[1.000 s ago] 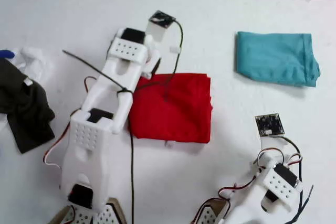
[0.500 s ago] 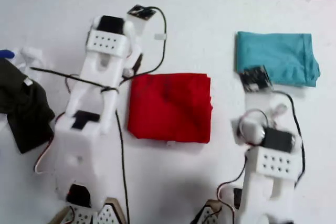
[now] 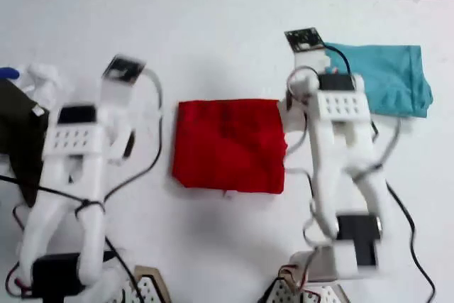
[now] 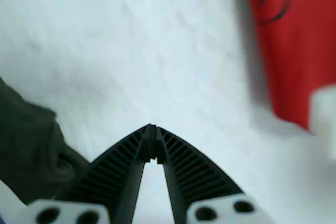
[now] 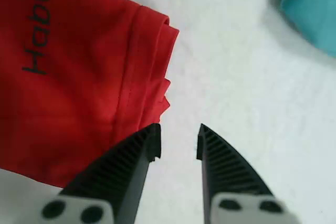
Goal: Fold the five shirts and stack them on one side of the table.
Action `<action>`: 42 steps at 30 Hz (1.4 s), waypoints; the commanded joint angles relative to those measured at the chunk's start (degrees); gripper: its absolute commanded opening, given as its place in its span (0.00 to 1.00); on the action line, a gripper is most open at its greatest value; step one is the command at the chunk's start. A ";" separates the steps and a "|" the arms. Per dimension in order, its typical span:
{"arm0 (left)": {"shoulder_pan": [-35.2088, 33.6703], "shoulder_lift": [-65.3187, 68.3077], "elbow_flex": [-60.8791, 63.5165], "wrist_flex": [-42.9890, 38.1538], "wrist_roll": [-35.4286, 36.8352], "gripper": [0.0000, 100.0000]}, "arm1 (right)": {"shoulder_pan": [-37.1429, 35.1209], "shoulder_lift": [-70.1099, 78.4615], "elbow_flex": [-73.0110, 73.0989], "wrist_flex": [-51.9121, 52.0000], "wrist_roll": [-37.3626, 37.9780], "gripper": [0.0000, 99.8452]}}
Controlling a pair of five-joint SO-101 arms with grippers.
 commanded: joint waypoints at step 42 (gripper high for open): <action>-6.07 -3.60 24.84 -28.84 -0.09 0.03 | -4.44 40.57 -60.75 12.88 -0.62 0.02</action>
